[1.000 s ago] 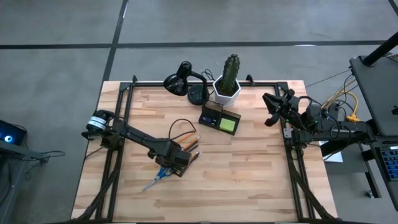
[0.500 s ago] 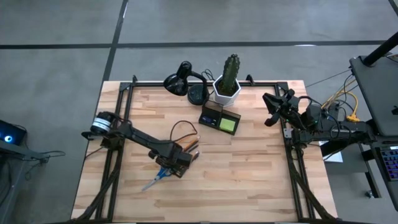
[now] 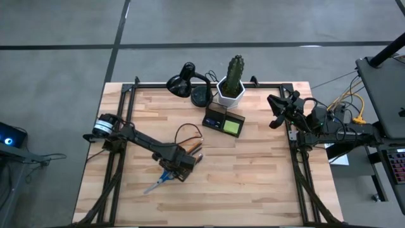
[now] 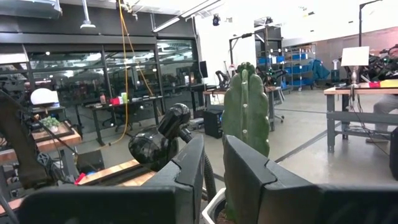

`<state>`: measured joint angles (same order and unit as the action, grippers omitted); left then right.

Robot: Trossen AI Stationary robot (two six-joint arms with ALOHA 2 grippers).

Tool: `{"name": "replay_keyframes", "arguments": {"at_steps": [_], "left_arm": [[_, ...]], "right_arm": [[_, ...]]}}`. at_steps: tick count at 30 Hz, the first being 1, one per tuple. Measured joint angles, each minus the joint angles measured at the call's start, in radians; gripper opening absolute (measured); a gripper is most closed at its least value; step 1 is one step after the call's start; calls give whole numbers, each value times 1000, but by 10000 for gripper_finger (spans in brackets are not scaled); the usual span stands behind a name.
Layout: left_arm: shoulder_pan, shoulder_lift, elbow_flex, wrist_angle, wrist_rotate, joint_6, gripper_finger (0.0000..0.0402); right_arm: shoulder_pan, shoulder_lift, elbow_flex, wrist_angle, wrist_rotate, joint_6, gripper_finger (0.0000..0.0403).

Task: Pick and place office supplies into organizer
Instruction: Put the blue scissors into the black desk organizer

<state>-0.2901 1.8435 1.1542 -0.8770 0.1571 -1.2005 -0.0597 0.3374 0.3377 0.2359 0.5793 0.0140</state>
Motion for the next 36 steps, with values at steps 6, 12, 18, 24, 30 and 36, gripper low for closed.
{"name": "replay_keyframes", "arguments": {"at_steps": [6, 12, 18, 24, 30, 36], "left_arm": [[0, 0, 0, 6, -28, 12, 176], [0, 0, -3, 12, -32, 14, 154], [0, -2, -9, 15, -32, 14, 129], [0, -2, -12, 16, -35, 27, 100], [0, -2, -13, 13, -35, 38, 71], [0, -3, -14, 12, -33, 38, 68]], "right_arm": [[0, 0, 0, 0, 0, 0, 53], [0, 0, 0, 0, 0, 0, 53], [0, 0, 0, 0, 0, 0, 53], [0, 0, 0, 0, 0, -22, 53], [0, 0, 0, 2, 0, -25, 53], [0, 0, 0, 5, 0, -25, 53]]}}
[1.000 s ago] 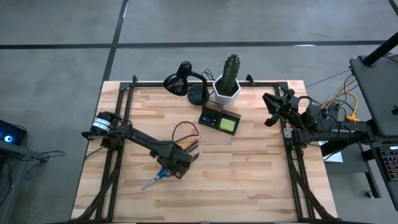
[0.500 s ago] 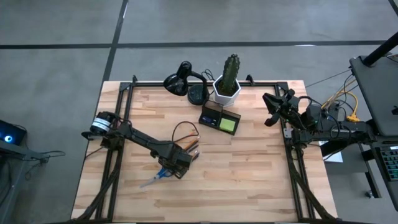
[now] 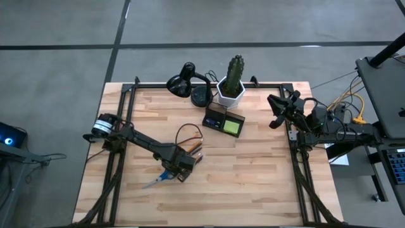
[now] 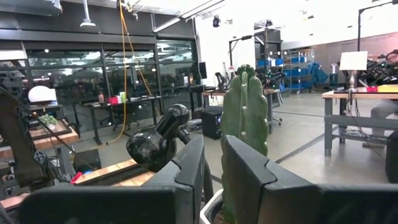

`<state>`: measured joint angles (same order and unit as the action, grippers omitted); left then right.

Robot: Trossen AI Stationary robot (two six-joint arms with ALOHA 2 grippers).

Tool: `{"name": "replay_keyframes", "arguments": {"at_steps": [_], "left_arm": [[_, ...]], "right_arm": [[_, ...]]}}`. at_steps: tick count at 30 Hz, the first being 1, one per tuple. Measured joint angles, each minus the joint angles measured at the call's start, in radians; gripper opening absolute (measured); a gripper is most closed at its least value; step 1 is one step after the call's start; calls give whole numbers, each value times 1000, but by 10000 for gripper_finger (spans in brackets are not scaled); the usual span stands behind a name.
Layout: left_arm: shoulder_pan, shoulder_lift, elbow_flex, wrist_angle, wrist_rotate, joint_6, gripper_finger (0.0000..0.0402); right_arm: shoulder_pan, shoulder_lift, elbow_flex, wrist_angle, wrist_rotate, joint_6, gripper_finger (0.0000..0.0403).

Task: Pick and place office supplies into organizer
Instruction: Put the blue scissors into the black desk organizer

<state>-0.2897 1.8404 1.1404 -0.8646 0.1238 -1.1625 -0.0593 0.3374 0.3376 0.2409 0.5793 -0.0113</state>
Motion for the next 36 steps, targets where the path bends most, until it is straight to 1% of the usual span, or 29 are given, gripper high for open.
{"name": "replay_keyframes", "arguments": {"at_steps": [12, 20, 36], "left_arm": [[1, -4, -2, -2, 31, 0, 68], [0, -23, -4, -13, 22, 30, 68], [0, -149, -2, -8, 42, 80, 68]], "right_arm": [[0, 0, 0, 0, 0, 0, 53], [0, 0, 0, 1, 0, 0, 53], [0, -2, 0, 2, 0, -19, 53]]}}
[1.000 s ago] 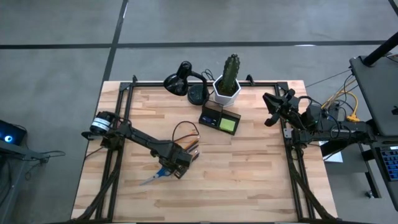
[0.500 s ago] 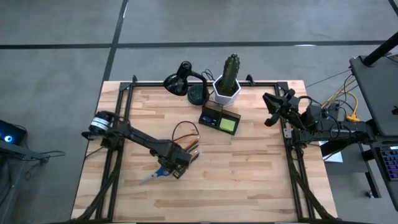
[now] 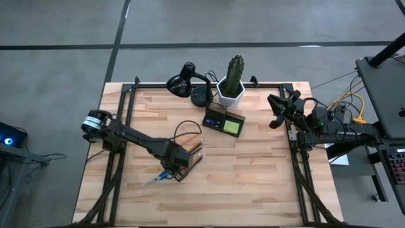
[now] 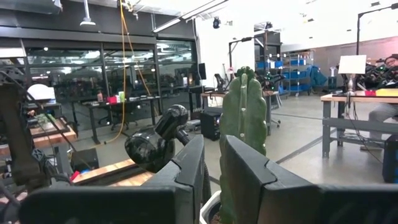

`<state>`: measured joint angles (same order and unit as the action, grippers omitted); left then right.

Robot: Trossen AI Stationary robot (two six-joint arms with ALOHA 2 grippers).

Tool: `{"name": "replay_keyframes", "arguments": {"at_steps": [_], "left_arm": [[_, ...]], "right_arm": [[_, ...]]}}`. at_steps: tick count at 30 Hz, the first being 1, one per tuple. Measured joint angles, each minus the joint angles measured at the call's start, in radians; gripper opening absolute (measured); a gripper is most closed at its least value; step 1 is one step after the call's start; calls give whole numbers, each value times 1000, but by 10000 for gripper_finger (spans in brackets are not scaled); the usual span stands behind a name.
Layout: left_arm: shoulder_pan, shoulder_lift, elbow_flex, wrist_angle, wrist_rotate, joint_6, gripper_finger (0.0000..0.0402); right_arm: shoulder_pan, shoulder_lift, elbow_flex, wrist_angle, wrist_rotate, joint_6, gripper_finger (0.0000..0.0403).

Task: Pick and place office supplies into organizer
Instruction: Put the blue scissors into the black desk organizer

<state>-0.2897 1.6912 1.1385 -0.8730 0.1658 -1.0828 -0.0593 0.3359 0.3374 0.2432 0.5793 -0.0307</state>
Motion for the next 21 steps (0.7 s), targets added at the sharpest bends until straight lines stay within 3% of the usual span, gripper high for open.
{"name": "replay_keyframes", "arguments": {"at_steps": [13, 21], "left_arm": [[2, -154, 0, 97, 4, 48, 68], [6, -190, 0, 192, -73, 96, 67]], "right_arm": [[0, -1, 0, 0, 0, -2, 53], [0, -1, 0, 4, 0, 0, 53]]}}
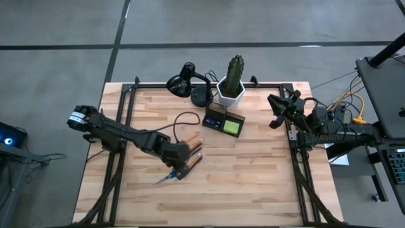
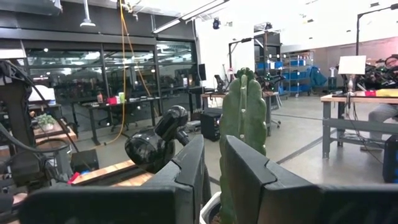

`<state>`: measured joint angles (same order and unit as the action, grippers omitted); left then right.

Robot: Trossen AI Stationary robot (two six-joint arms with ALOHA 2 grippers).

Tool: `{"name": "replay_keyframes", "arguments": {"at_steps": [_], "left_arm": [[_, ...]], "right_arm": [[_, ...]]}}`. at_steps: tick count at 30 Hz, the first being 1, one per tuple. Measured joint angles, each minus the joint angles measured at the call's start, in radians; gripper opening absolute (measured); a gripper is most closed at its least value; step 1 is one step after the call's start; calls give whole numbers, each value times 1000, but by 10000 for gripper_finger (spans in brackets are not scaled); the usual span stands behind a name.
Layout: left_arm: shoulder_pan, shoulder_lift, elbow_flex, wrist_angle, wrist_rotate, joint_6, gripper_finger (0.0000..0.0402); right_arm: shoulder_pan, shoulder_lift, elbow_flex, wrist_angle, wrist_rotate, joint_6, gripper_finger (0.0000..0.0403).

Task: Pick and place office supplies into organizer
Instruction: Put the blue scissors into the black desk organizer

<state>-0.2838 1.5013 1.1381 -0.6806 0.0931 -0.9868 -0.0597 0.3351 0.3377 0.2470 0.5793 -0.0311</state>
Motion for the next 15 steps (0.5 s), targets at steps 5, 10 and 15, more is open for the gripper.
{"name": "replay_keyframes", "arguments": {"at_steps": [5, 10, 15], "left_arm": [[8, 0, 0, 36, -25, 29, 67], [17, 0, -1, 68, -45, 35, 67], [21, 0, -1, 110, -52, 58, 67]], "right_arm": [[0, 0, 0, 7, 0, 2, 53], [0, -1, 0, 26, 0, 1, 53], [0, 0, 0, 26, 0, 2, 53]]}}
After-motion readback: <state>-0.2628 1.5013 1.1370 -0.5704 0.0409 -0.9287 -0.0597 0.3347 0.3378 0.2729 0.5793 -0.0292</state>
